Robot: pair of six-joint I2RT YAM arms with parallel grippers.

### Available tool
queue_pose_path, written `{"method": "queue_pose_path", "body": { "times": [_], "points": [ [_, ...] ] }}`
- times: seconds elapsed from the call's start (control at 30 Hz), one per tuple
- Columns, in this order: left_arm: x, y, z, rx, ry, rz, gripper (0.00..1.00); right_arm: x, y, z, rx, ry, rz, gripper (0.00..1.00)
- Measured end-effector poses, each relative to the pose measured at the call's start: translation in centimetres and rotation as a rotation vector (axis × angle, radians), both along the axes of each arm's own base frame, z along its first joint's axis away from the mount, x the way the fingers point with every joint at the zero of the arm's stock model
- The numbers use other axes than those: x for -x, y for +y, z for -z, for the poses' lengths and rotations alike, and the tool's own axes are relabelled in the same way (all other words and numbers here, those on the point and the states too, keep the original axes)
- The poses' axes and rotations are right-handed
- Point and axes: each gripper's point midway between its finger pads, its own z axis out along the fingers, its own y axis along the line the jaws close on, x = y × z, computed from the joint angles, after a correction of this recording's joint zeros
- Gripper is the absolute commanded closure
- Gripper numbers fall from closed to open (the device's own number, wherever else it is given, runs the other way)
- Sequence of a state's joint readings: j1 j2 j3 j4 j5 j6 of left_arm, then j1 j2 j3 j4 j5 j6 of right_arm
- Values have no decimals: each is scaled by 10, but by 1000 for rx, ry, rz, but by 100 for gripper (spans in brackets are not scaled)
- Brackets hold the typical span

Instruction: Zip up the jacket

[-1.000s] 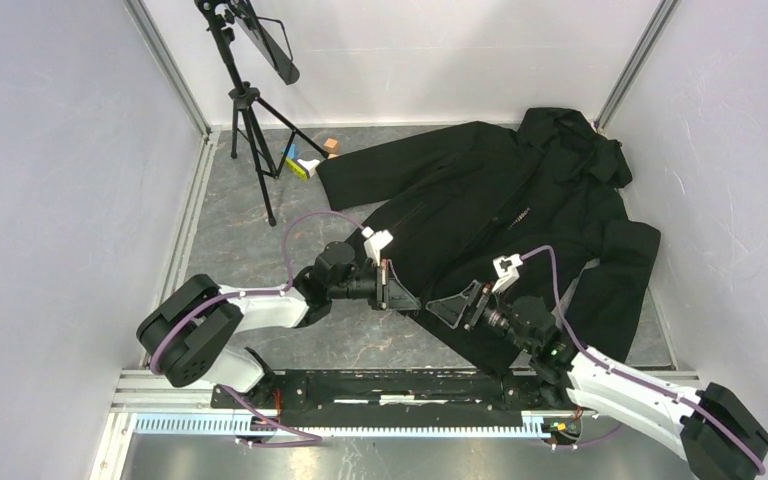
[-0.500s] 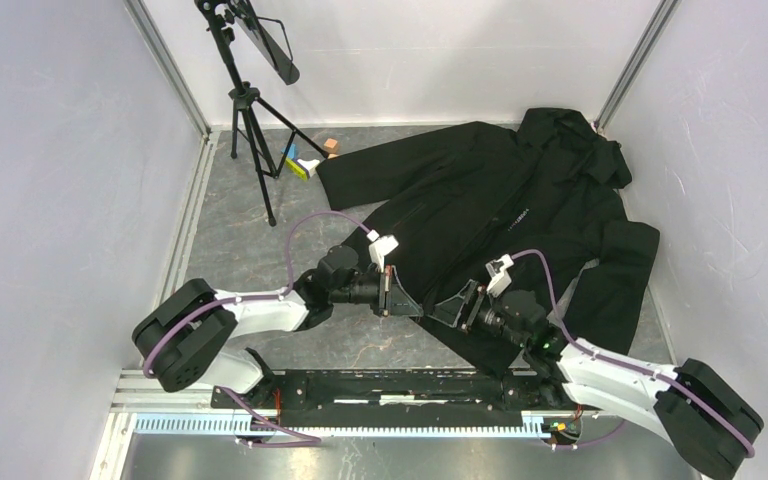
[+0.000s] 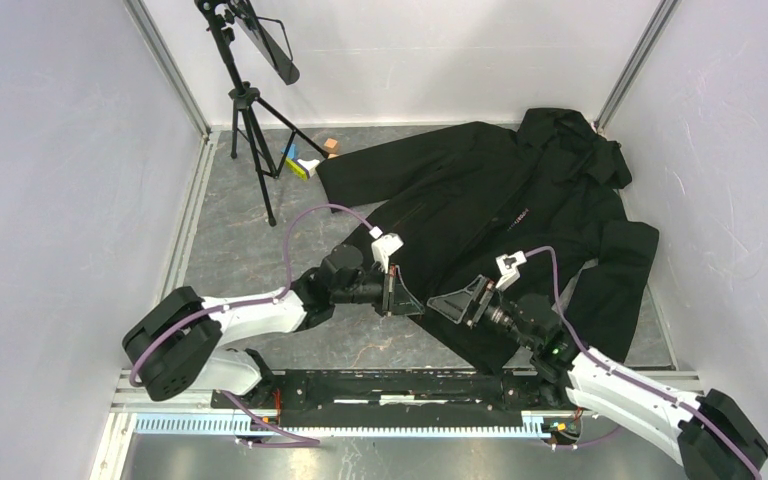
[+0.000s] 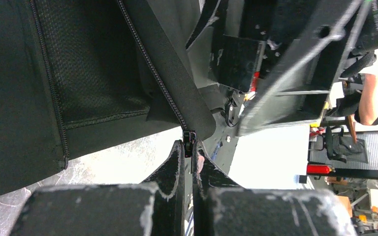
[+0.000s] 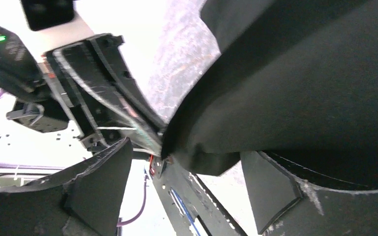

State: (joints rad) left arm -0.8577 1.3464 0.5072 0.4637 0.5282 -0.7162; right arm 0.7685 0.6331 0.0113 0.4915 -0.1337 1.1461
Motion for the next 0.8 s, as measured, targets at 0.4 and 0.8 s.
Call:
{"method": "queue_pose_path", "body": {
  "times": [0.4, 0.8],
  "points": [
    [-8, 4, -33, 38, -185, -67, 98, 7, -11, 48, 205, 104, -9, 10],
    [-10, 4, -33, 22, -252, -68, 98, -5, -9, -28, 139, -33, 21, 31]
  ]
}}
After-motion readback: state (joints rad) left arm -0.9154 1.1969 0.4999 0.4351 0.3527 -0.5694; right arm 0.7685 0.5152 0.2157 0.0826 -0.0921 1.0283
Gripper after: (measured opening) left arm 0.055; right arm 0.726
